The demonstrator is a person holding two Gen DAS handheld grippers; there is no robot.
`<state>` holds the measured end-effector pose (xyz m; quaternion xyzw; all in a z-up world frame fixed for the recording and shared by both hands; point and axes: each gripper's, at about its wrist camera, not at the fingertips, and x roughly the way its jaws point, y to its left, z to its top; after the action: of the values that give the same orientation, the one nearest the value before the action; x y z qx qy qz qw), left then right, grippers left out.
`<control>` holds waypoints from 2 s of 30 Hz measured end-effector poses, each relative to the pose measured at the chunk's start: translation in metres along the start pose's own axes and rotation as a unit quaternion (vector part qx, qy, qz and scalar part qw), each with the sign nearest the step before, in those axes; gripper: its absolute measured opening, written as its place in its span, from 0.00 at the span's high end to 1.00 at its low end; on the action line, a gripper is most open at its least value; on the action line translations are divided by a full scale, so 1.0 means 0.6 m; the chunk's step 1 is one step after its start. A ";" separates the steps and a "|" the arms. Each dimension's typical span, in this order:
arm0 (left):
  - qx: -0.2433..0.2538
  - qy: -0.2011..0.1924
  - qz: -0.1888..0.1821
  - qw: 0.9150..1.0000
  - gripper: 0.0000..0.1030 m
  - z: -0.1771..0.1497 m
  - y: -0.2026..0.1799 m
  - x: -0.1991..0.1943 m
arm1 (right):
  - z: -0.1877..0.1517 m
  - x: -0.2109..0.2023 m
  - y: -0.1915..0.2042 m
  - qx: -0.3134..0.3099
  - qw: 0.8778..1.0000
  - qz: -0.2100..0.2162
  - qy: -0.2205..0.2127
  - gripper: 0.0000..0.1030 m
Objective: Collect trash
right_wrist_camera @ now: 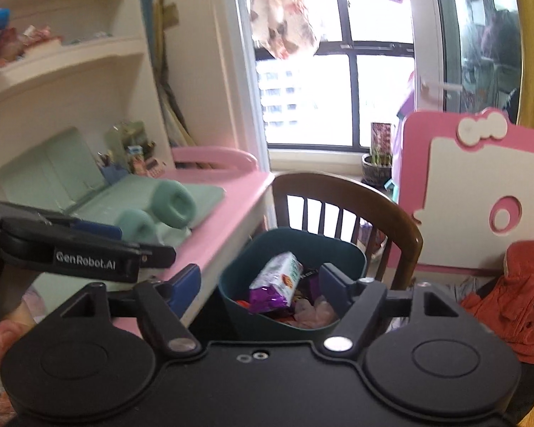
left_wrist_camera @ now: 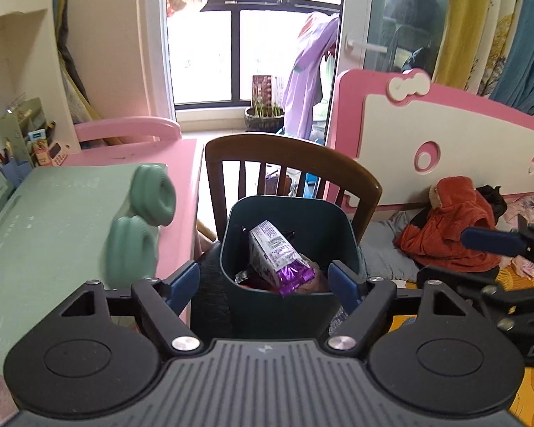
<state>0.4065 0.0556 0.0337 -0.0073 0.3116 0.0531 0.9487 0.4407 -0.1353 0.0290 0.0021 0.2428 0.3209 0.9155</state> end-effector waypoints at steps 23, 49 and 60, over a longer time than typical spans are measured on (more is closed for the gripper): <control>-0.015 -0.058 -0.033 0.998 0.01 -0.109 0.007 -0.216 | -0.058 -0.184 0.101 0.008 0.997 -0.011 -0.077 0.00; -0.018 -0.092 -0.029 0.995 0.01 -0.136 -0.018 -0.299 | -0.072 -0.237 0.106 0.021 0.995 -0.031 -0.098 0.00; -0.025 -0.094 -0.033 0.995 0.01 -0.137 -0.015 -0.303 | -0.069 -0.237 0.110 0.021 0.994 -0.041 -0.094 0.00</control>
<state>0.2135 0.0252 0.0749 -0.0361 0.2192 0.0298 0.9746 0.2873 -0.1729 0.0659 0.0419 0.1622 0.2765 0.9463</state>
